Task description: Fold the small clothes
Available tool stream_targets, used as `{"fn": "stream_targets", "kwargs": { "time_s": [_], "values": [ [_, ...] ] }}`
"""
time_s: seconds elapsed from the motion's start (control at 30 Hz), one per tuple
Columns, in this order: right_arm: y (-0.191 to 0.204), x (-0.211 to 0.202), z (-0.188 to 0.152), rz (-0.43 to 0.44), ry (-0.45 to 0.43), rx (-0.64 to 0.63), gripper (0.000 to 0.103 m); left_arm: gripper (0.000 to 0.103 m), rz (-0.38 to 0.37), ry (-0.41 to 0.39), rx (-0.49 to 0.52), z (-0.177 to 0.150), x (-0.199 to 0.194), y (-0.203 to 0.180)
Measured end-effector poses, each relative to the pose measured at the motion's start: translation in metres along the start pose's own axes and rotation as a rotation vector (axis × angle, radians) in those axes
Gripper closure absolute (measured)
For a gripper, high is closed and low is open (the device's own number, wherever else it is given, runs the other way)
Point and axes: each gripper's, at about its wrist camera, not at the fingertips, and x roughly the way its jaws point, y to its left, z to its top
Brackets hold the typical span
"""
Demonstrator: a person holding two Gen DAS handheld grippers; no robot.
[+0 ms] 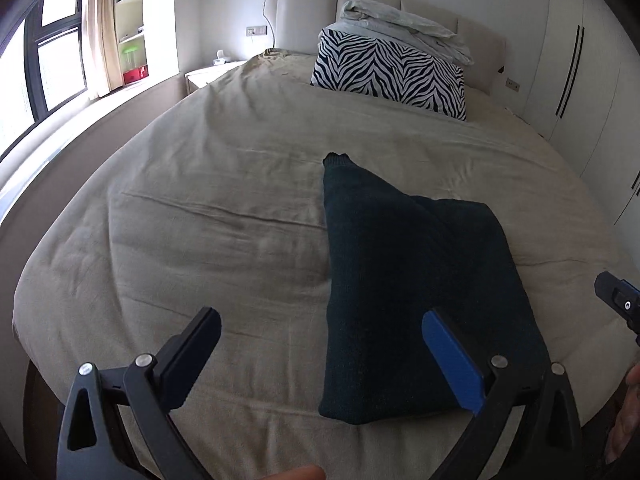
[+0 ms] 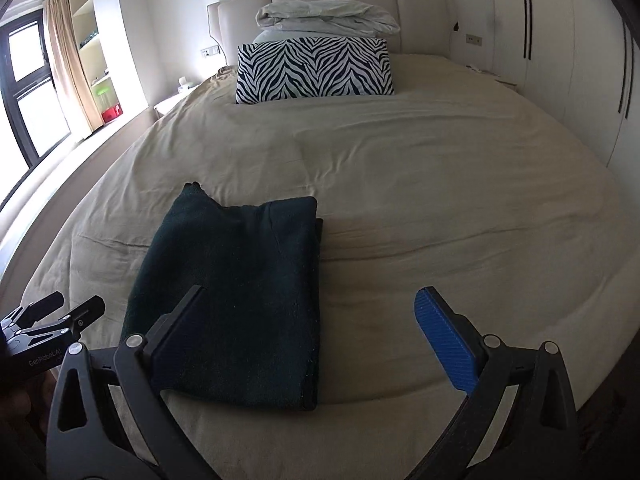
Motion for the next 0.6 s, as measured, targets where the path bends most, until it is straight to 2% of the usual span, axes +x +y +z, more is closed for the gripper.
{"fn": "stream_targets", "kwargs": {
  "time_s": [0.2,0.6],
  "values": [
    [0.002,0.03,-0.029,-0.034,0.065,-0.015,0.0,0.0,0.02,0.031,0.009,-0.009,0.011,0.001],
    [0.011,0.027,-0.028,-0.022,0.097,-0.059,0.0,0.0,0.033,0.038,0.022,-0.014,0.013,0.002]
  ]
}}
